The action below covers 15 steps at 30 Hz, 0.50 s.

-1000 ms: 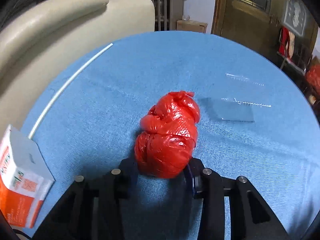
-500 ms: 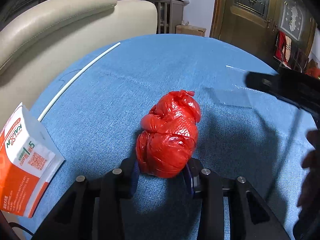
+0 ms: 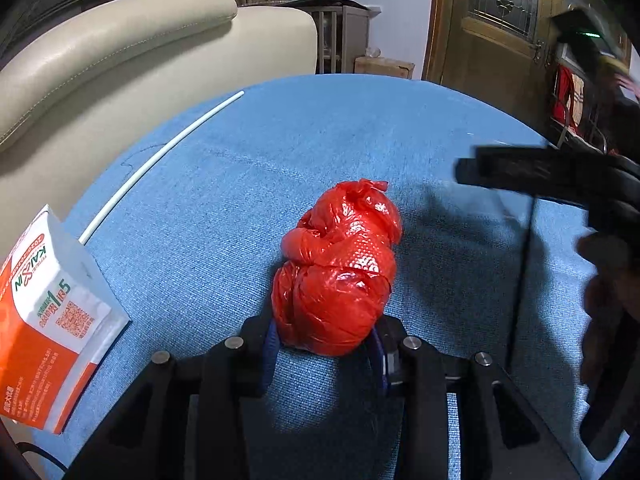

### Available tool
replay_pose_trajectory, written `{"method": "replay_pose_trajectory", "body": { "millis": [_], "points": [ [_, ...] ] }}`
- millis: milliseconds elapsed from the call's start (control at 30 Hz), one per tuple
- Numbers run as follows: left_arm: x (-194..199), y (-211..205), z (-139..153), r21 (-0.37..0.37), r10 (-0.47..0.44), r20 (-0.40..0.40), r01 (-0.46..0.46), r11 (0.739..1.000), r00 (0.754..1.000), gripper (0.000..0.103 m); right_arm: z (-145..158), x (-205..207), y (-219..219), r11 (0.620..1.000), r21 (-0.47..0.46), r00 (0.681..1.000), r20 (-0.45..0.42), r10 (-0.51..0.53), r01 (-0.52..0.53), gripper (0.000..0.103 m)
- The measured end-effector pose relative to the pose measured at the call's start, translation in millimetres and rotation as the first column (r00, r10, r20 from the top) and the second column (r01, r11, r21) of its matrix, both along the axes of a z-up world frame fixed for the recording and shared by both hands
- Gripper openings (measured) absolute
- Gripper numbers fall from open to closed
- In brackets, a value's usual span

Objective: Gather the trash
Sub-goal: 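Grasp the clear plastic tray with the right tool while the left tool grasps the red bag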

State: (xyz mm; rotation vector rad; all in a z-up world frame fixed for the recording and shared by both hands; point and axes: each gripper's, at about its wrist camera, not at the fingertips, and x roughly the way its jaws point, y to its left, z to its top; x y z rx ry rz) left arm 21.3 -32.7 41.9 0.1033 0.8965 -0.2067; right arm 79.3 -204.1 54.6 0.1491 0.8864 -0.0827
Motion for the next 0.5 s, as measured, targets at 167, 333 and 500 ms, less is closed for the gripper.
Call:
{"method": "replay_pose_trajectory", "body": {
  "millis": [167,333,500],
  "points": [
    [0,-4,2,0.015,0.022,-0.014,-0.022,1.0,1.0,0.04,6,-44,-6,1.0,-0.007,1.0,0.015,0.01,-0.01,0.074],
    [-10,-6,6,0.028,0.032,-0.068,-0.03,0.999,0.997,0.039,10,-96,-13,1.0,0.012,1.0,0.027,0.01,-0.011,0.074],
    [-39,-10,12,0.039,0.015,-0.069,-0.012,0.999,0.998,0.039,12,-142,-14,0.999,0.028,0.999,0.034,0.026,-0.027,0.074]
  ]
}}
